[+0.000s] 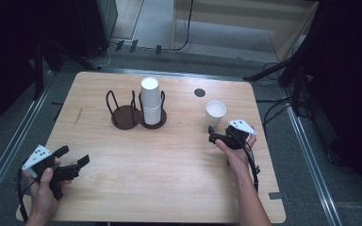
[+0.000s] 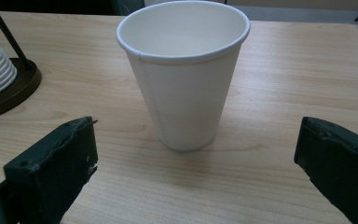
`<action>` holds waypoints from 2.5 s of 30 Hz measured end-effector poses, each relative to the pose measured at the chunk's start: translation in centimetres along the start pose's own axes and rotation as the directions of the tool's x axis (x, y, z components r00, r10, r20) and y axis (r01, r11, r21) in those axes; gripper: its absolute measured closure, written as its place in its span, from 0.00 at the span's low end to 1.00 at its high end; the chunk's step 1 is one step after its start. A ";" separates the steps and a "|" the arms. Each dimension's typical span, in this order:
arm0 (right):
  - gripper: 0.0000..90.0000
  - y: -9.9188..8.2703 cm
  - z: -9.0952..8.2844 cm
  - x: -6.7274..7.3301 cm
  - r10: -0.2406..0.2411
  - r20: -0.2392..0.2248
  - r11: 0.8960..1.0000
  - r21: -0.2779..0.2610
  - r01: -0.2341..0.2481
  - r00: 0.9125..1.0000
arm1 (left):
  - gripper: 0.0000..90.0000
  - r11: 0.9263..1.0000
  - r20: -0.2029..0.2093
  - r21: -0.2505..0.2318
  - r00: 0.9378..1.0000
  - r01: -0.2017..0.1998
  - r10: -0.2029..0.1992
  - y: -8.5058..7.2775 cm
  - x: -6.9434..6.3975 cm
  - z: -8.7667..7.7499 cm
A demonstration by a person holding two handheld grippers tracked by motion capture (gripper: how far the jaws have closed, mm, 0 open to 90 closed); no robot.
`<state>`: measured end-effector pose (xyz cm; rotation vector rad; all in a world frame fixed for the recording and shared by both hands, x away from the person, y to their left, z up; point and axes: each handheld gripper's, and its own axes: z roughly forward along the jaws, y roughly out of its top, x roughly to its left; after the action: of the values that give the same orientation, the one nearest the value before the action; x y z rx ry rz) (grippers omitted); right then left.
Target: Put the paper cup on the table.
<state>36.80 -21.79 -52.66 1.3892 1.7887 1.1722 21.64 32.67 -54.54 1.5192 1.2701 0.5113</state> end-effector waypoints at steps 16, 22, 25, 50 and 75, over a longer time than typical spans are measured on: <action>0.00 -1.4 -3.4 -1.3 0.020 -0.022 0.999 -0.044 -0.021 1.000 | 0.00 1.000 0.008 0.004 1.000 0.004 -0.004 0.0 0.0 0.0; 0.00 -2.0 -4.7 -2.0 0.024 -0.021 0.998 -0.054 -0.025 0.999 | 0.00 1.000 0.008 0.008 1.000 0.005 -0.005 -0.1 0.0 0.1; 0.00 -2.5 -5.5 -2.6 0.020 -0.013 0.998 -0.055 -0.021 1.000 | 0.00 1.000 0.009 0.004 1.000 0.008 -0.008 -0.1 0.0 0.1; 0.00 -5.7 -10.2 -5.9 0.035 0.047 0.998 -0.058 -0.032 0.998 | 0.00 1.000 0.006 0.003 1.000 0.010 -0.010 -0.2 0.0 0.1; 0.00 -8.2 -14.1 -8.0 0.078 0.089 0.994 -0.090 -0.070 0.993 | 0.00 1.000 0.011 -0.001 1.000 0.029 -0.029 -0.4 0.3 0.2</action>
<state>23.49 -34.09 -54.24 1.4458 1.6164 1.1892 21.75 32.82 -55.01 1.4989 1.2817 0.4842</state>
